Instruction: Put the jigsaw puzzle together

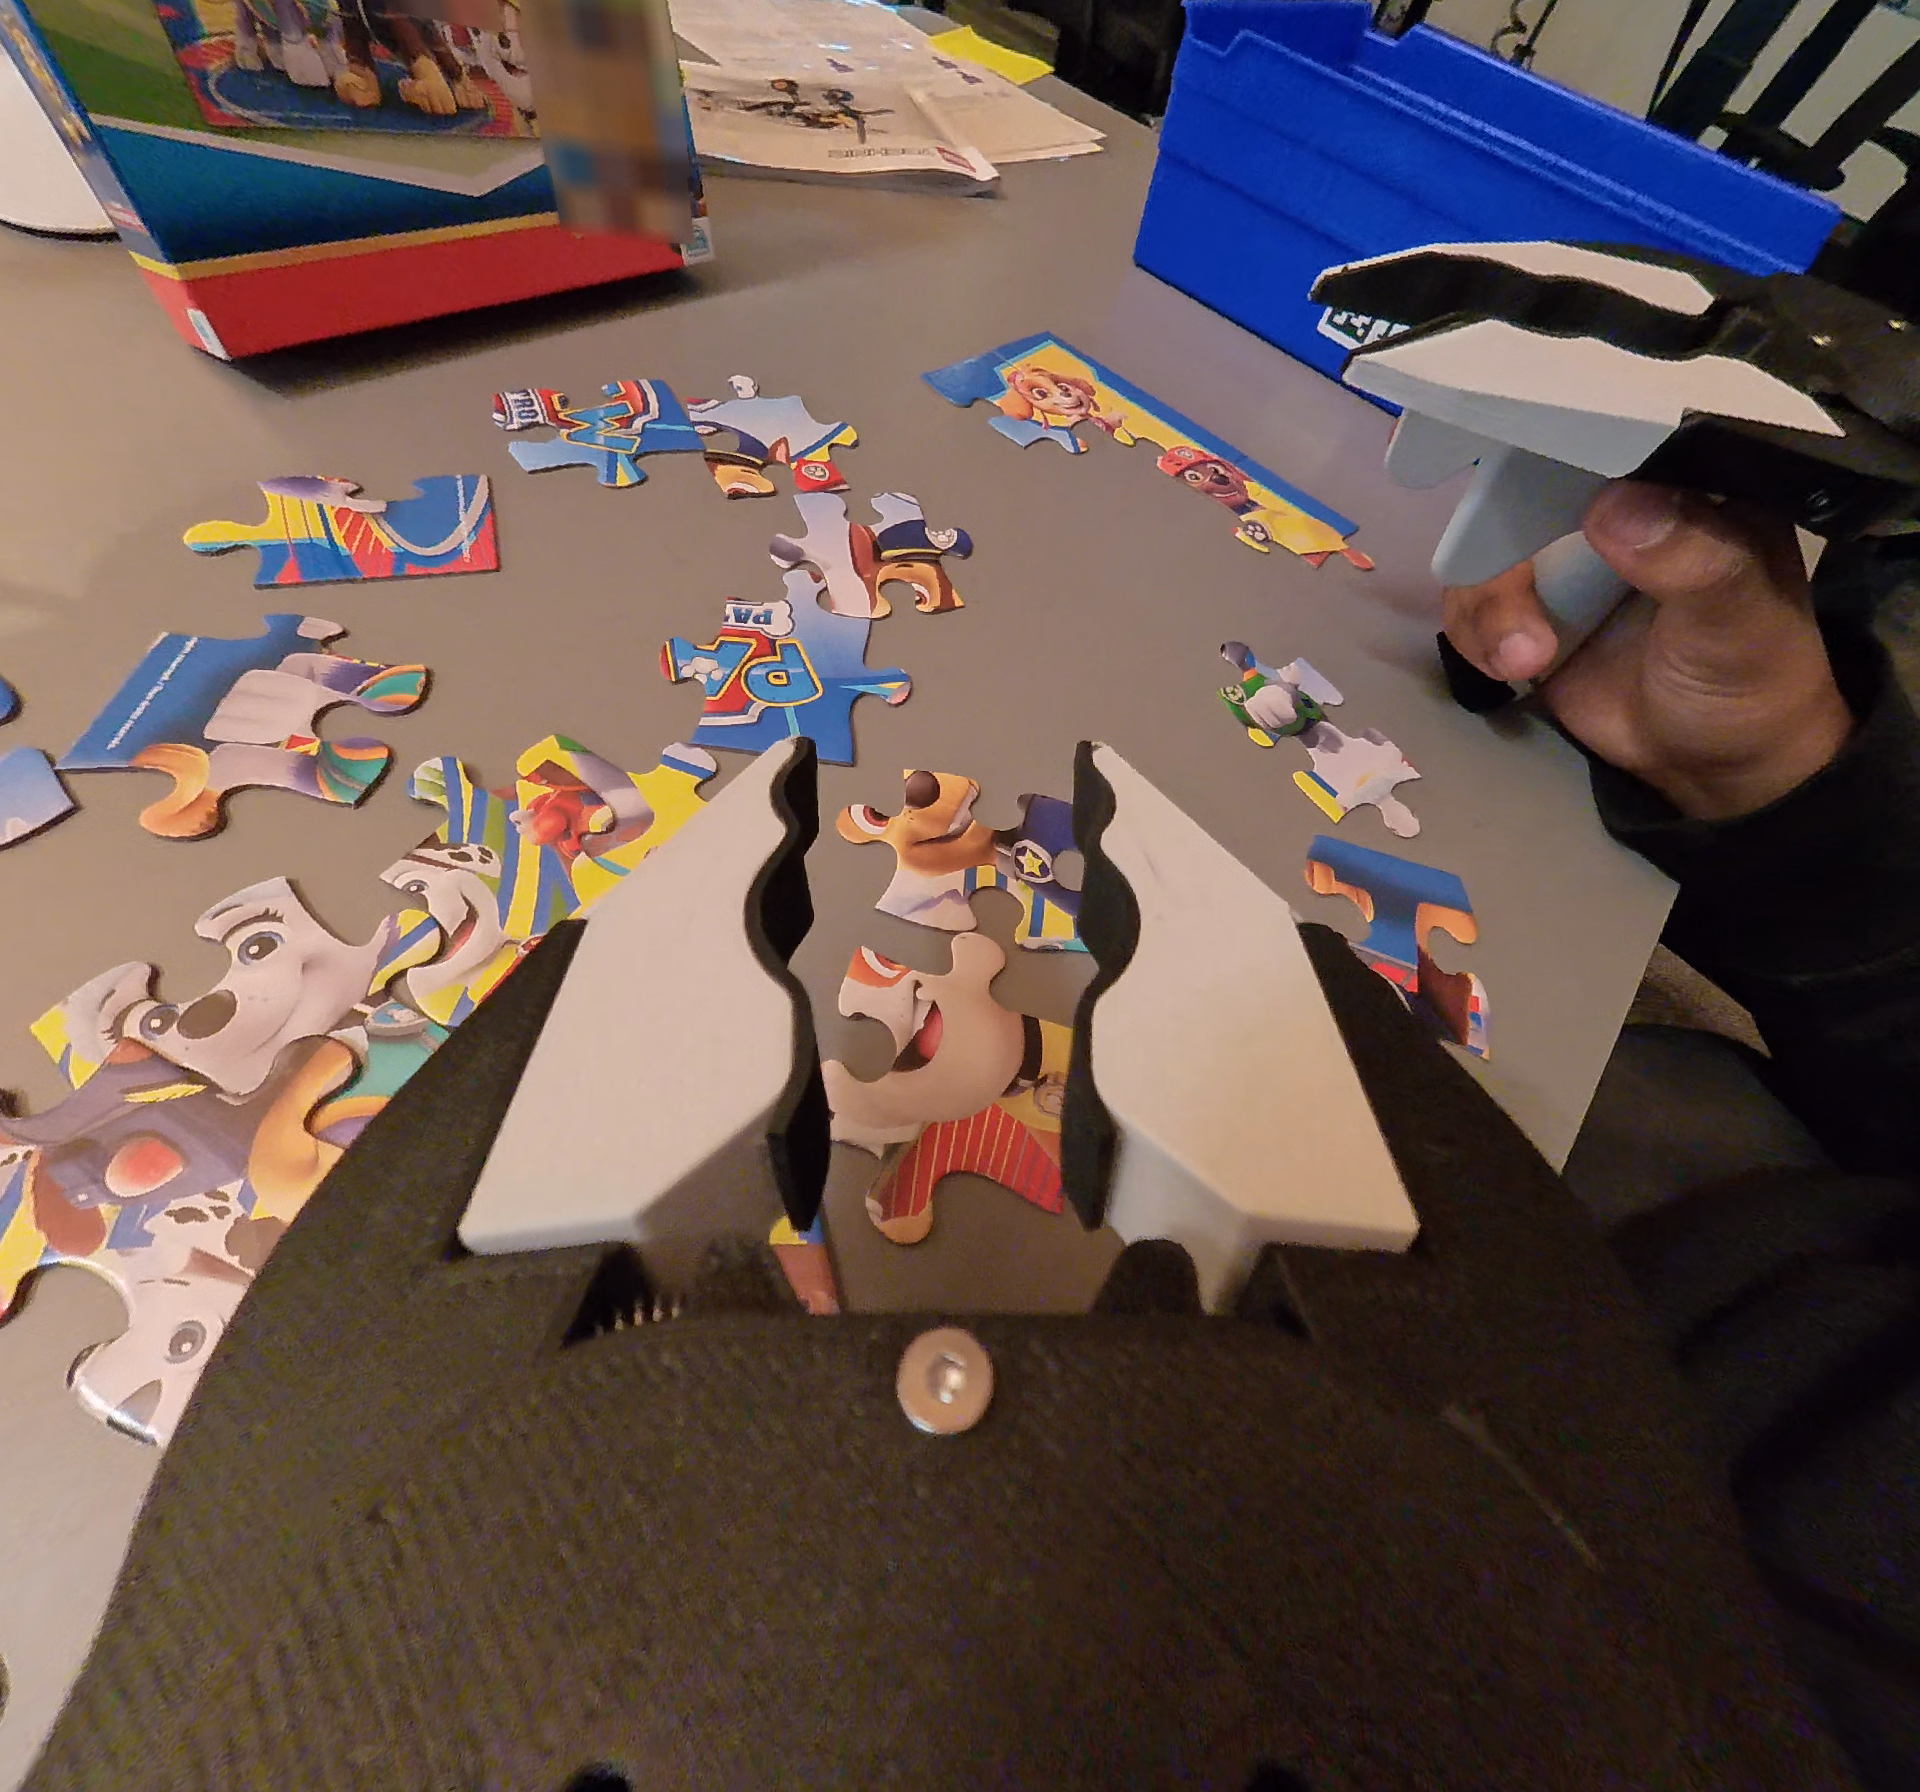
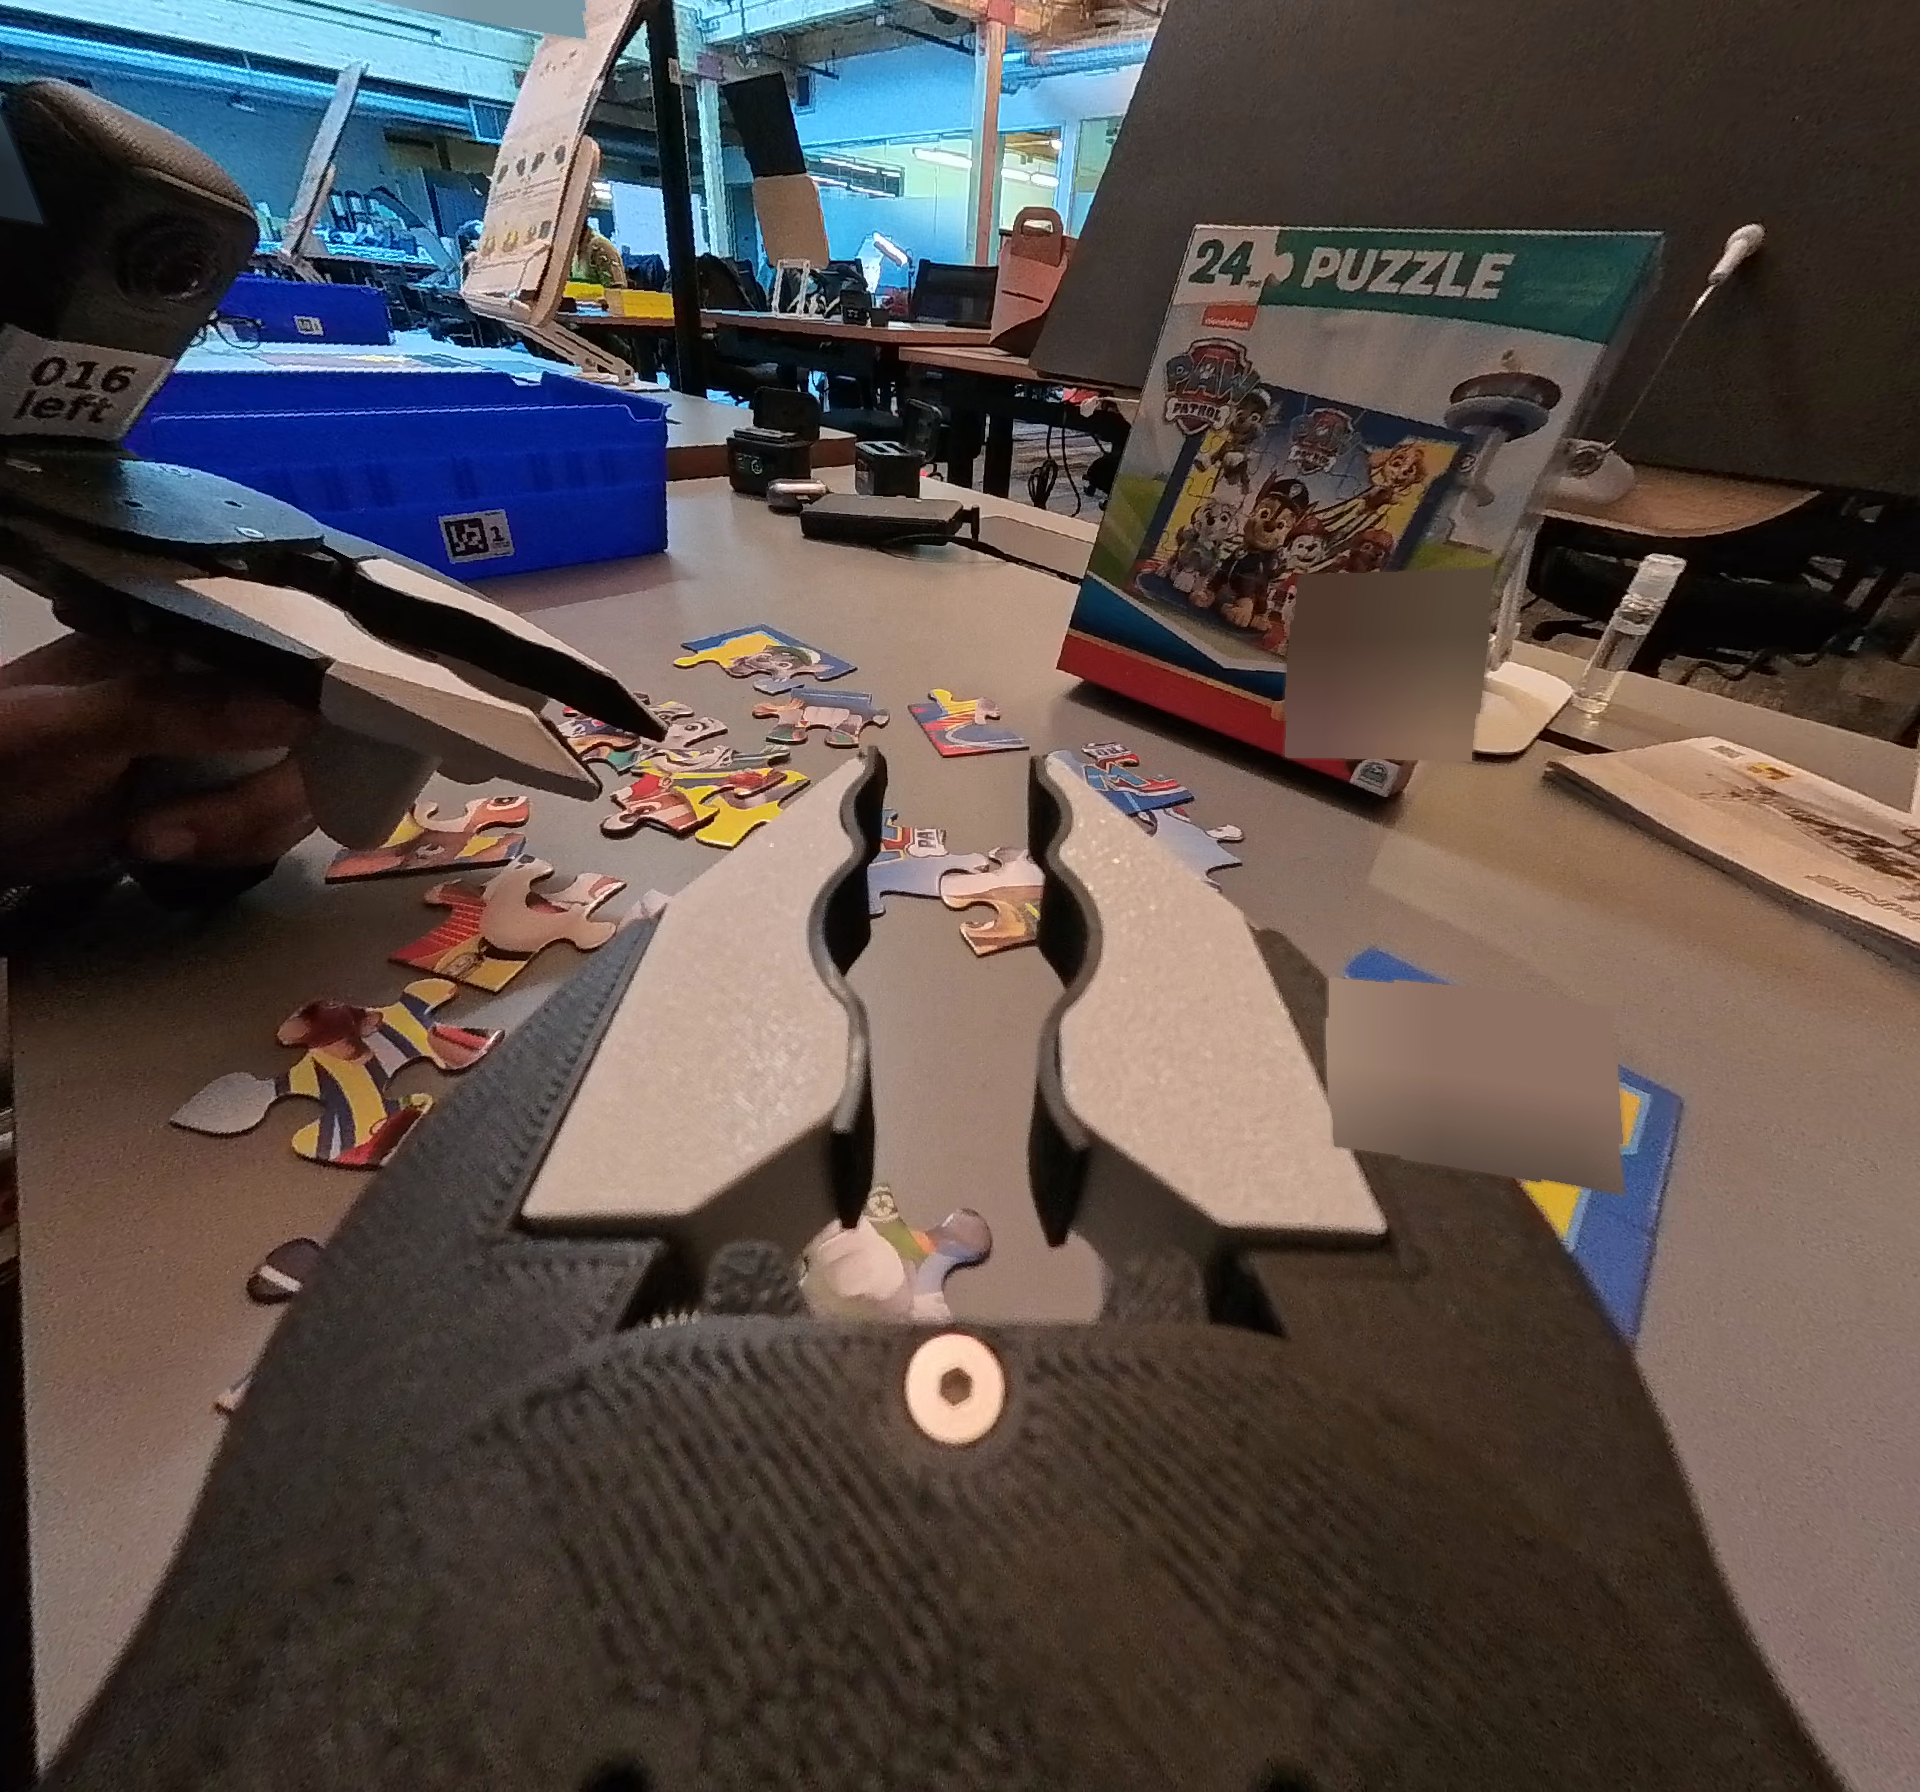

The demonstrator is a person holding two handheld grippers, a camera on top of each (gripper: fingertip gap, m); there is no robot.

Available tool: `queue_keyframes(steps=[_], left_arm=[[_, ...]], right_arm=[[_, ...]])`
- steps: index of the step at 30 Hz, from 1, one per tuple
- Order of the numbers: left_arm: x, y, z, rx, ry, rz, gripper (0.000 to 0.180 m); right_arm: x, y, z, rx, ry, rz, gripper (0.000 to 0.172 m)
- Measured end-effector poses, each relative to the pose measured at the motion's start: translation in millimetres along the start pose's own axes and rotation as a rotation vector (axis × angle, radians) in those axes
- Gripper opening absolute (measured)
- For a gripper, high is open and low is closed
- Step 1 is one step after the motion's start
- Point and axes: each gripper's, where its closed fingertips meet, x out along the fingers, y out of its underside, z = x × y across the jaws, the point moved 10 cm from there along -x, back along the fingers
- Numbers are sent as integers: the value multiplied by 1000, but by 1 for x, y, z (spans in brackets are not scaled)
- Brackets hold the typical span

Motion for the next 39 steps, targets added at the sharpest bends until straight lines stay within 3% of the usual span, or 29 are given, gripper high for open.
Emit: queue_keyframes(steps=[39], left_arm=[[6,1,-2,28,-36,52,57]], right_arm=[[-1,0,1,-11,12,-5,26]])
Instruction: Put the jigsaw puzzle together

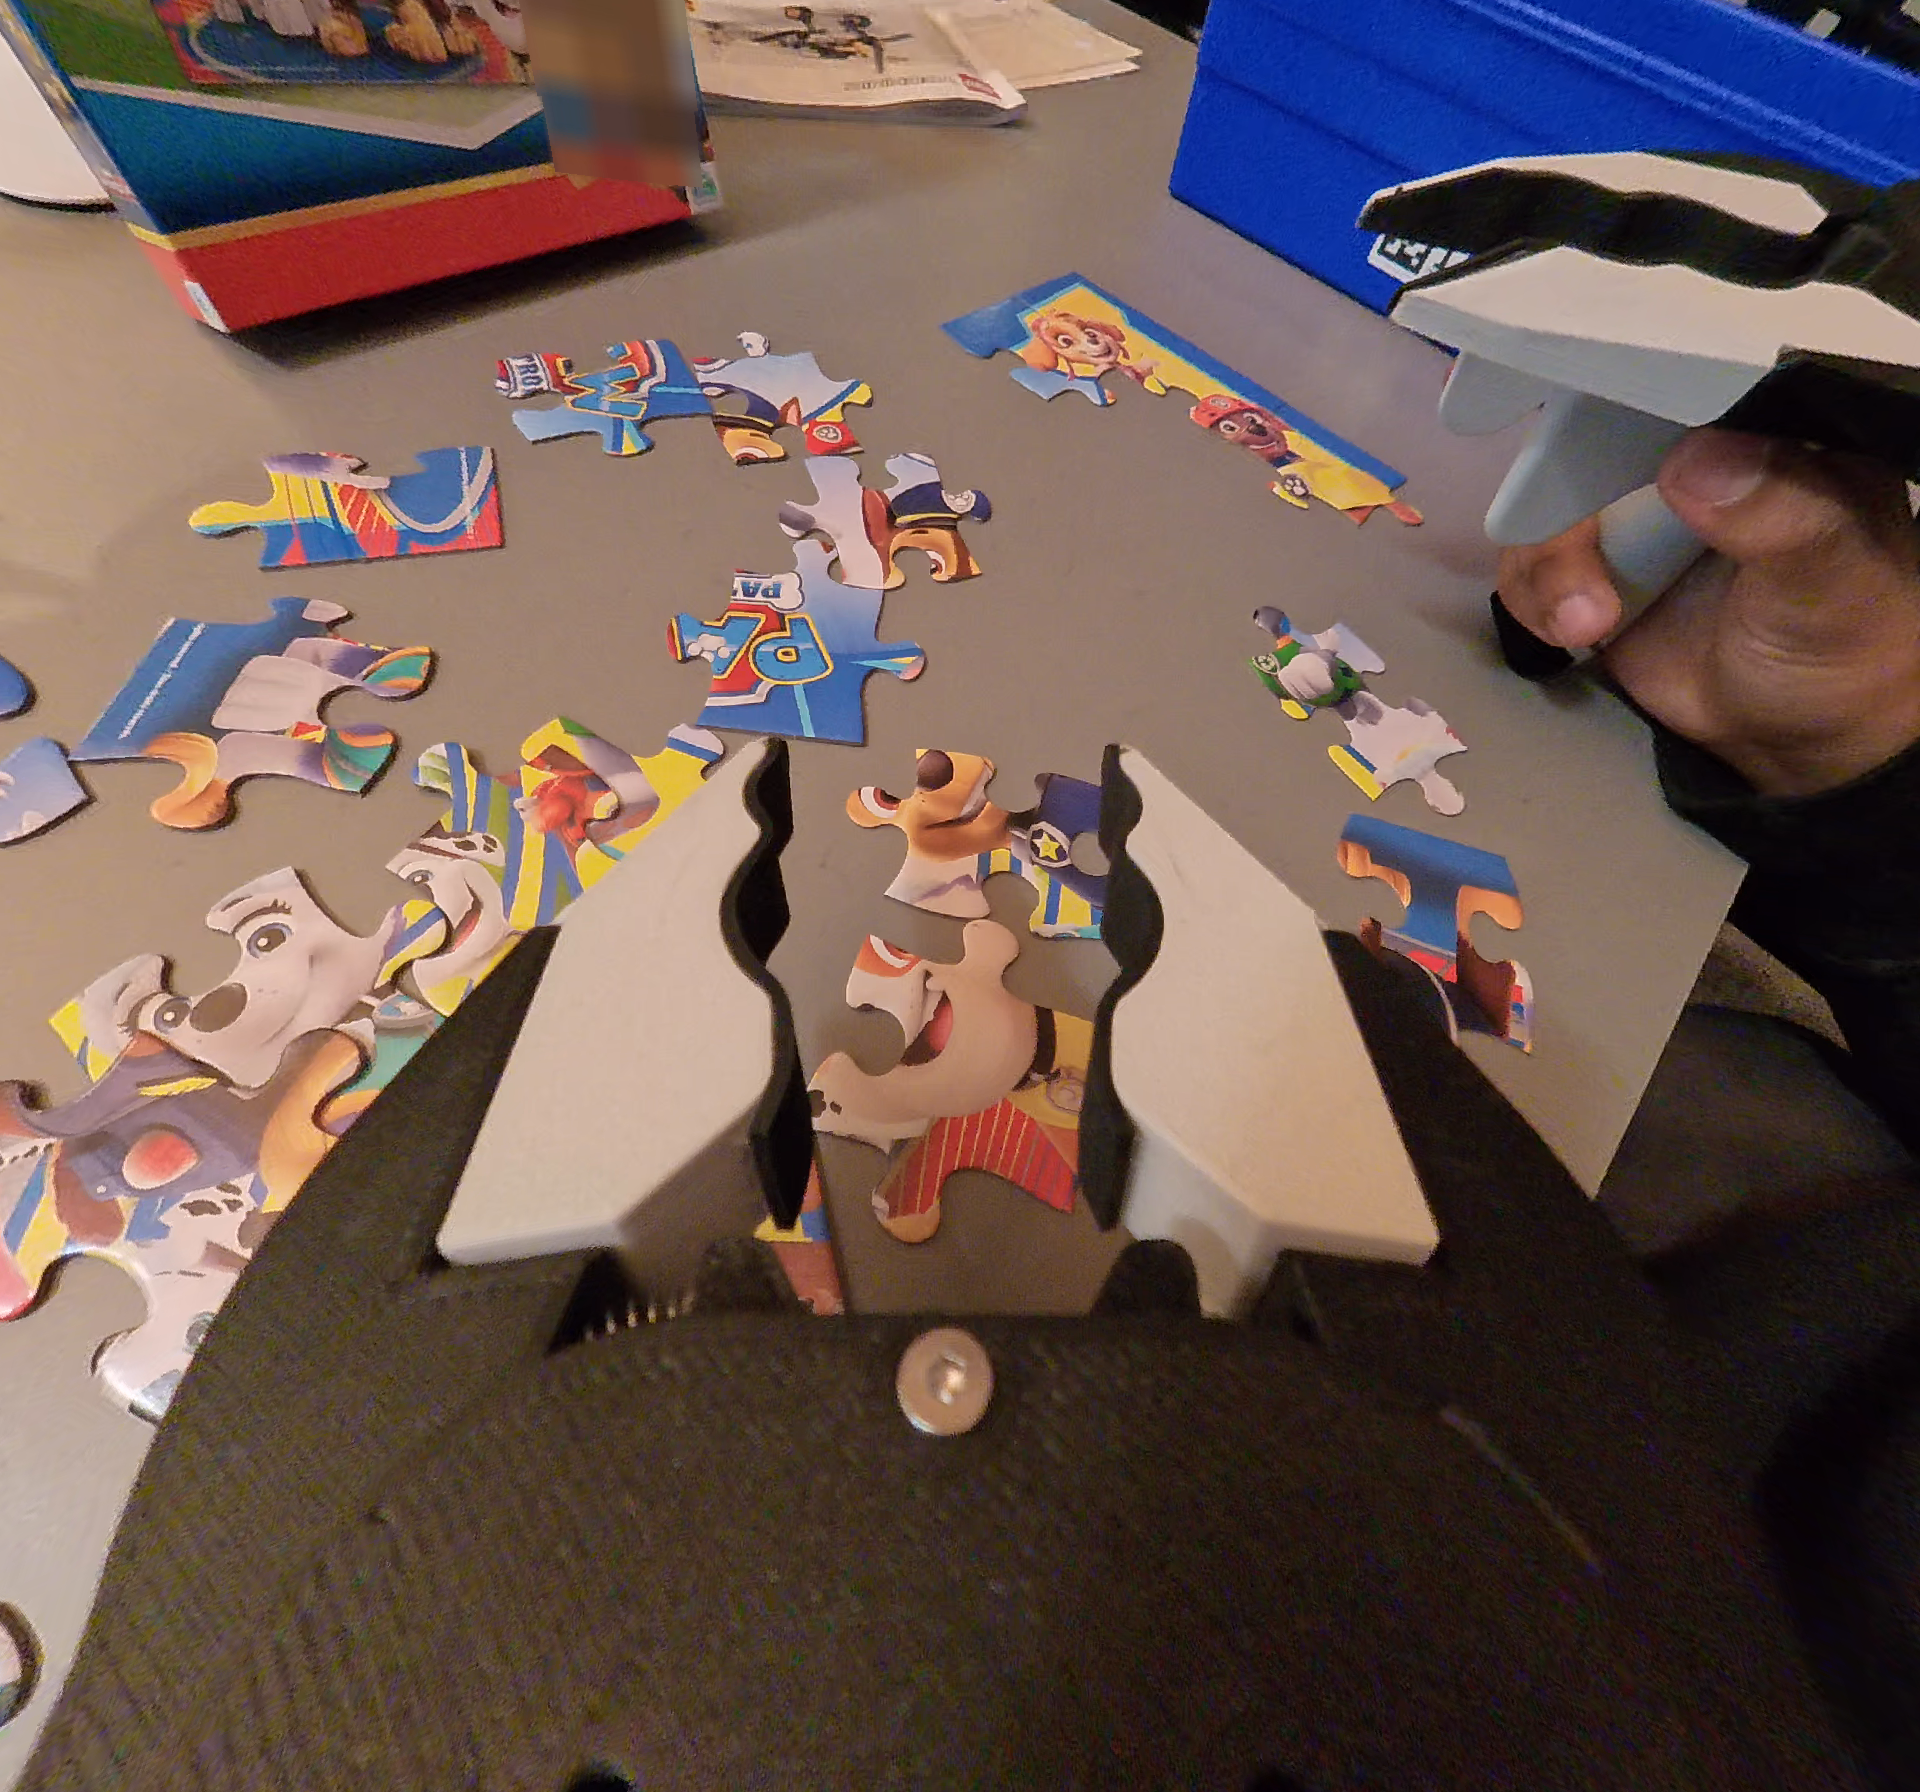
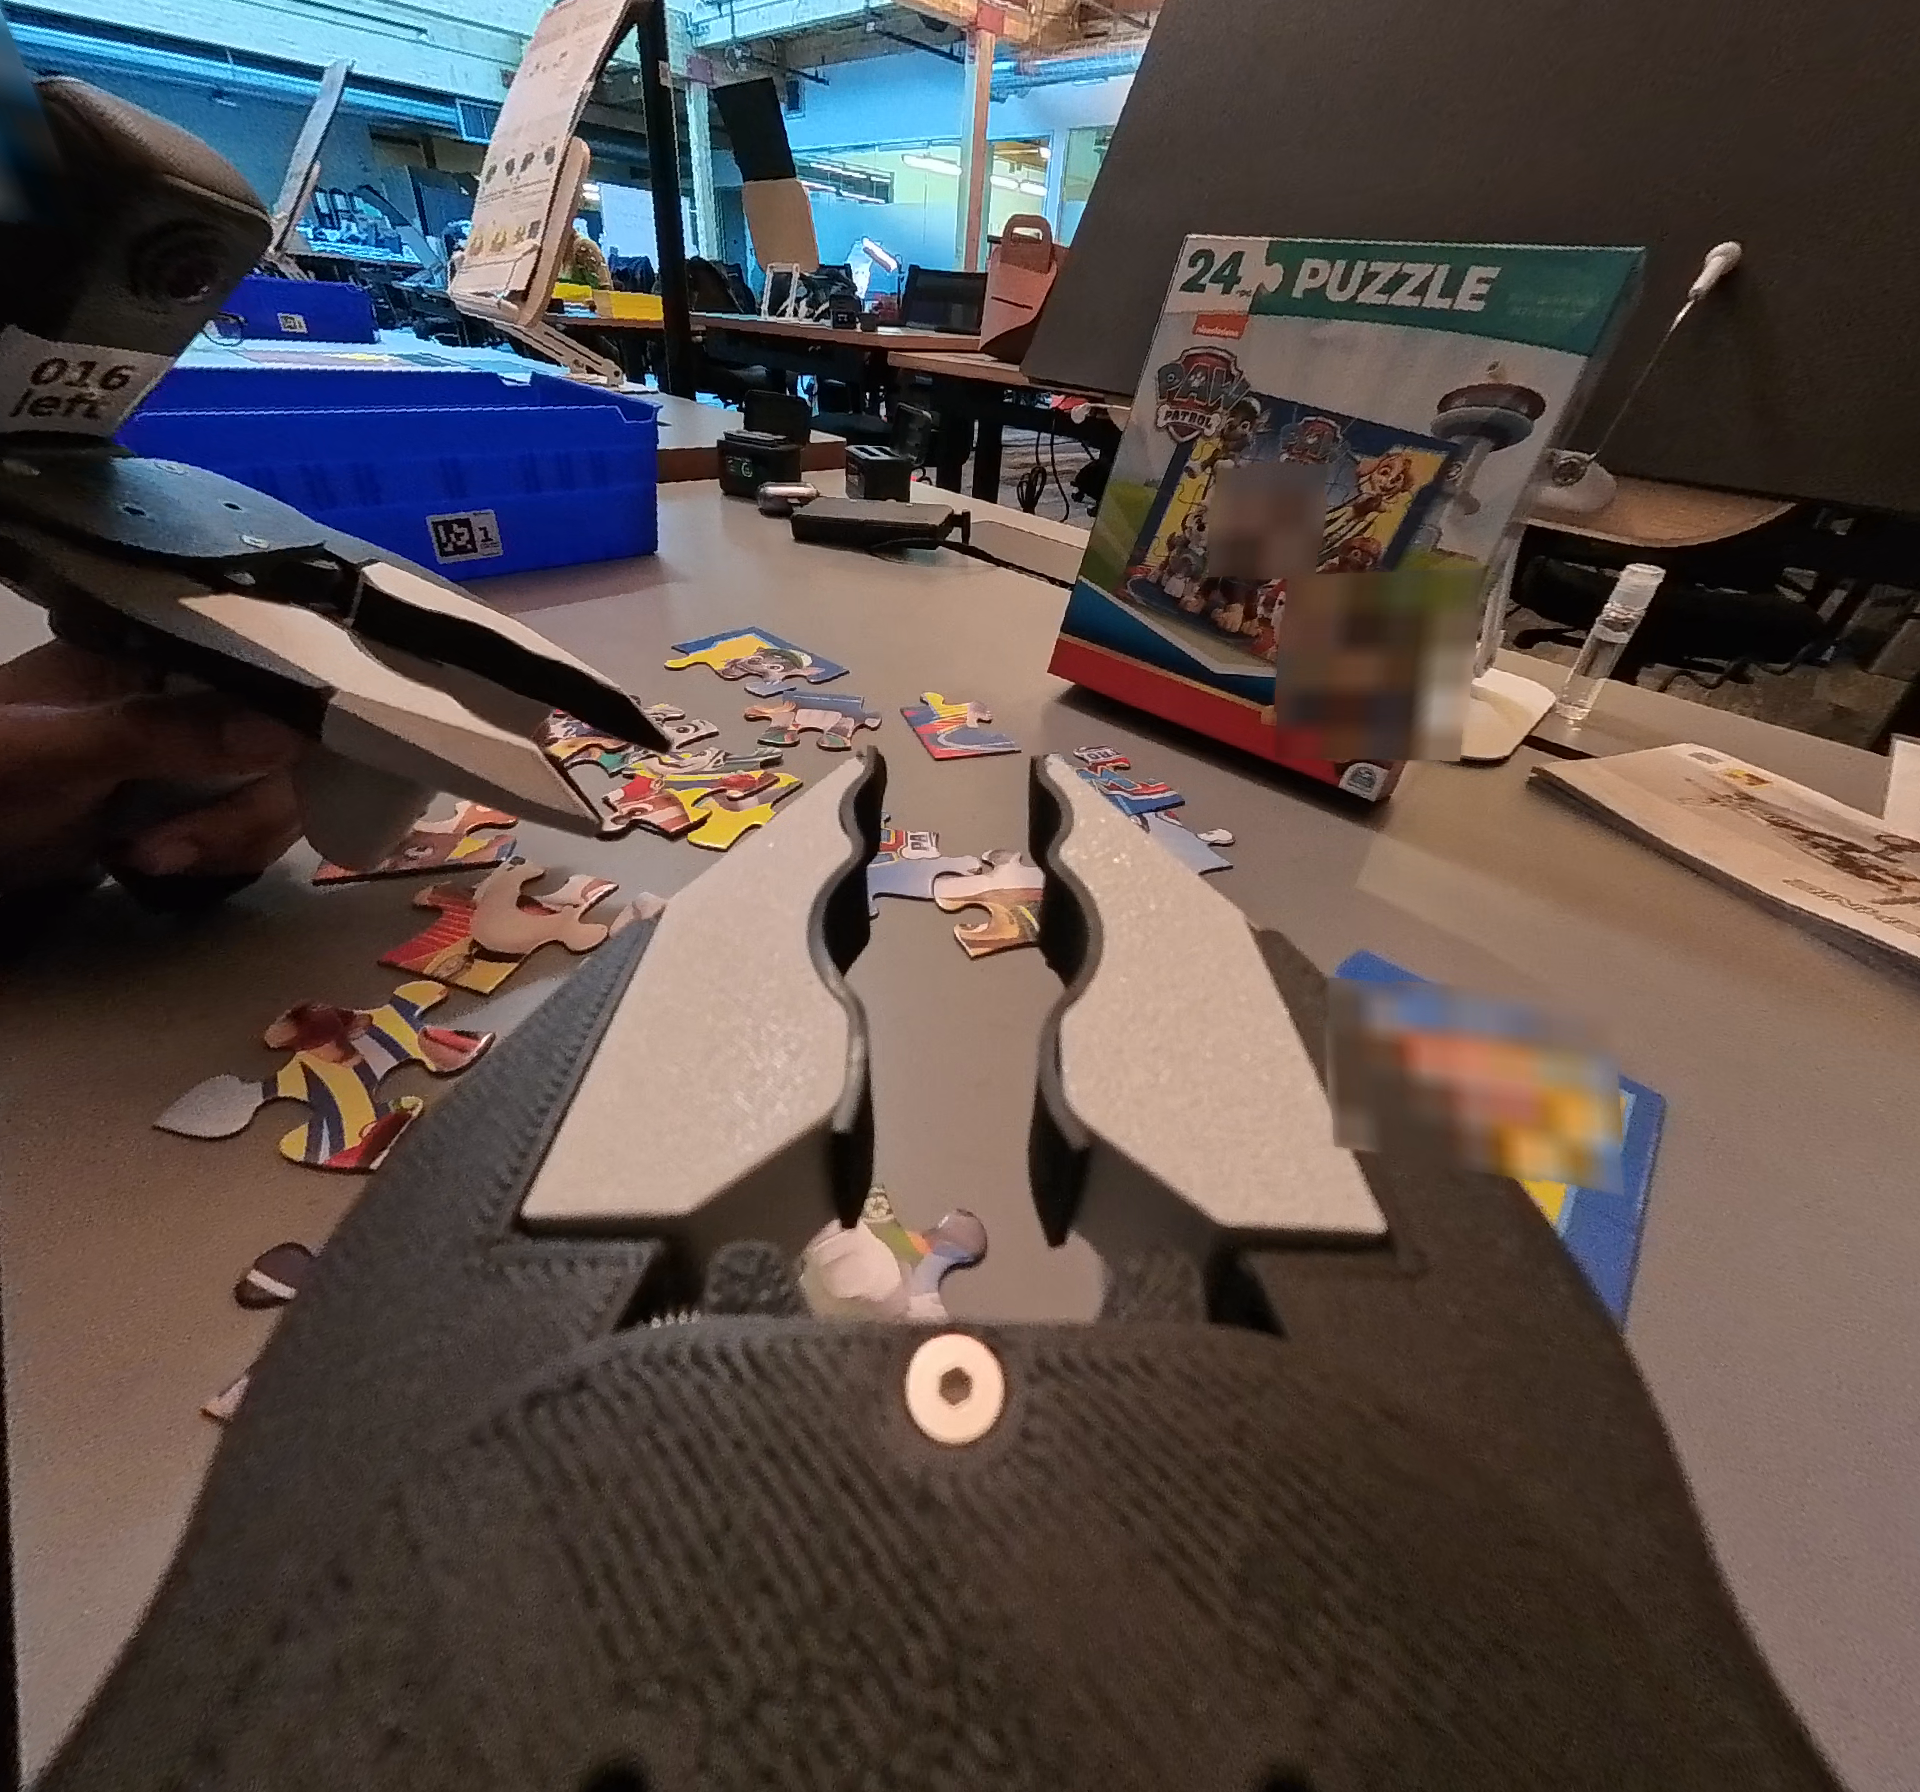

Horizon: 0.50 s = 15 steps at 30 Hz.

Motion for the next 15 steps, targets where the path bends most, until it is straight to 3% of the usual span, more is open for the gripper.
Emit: queue_keyframes(steps=[15], left_arm=[[1,0,0,2,-9,14,59]], right_arm=[[1,0,5,-41,10,10,29]])
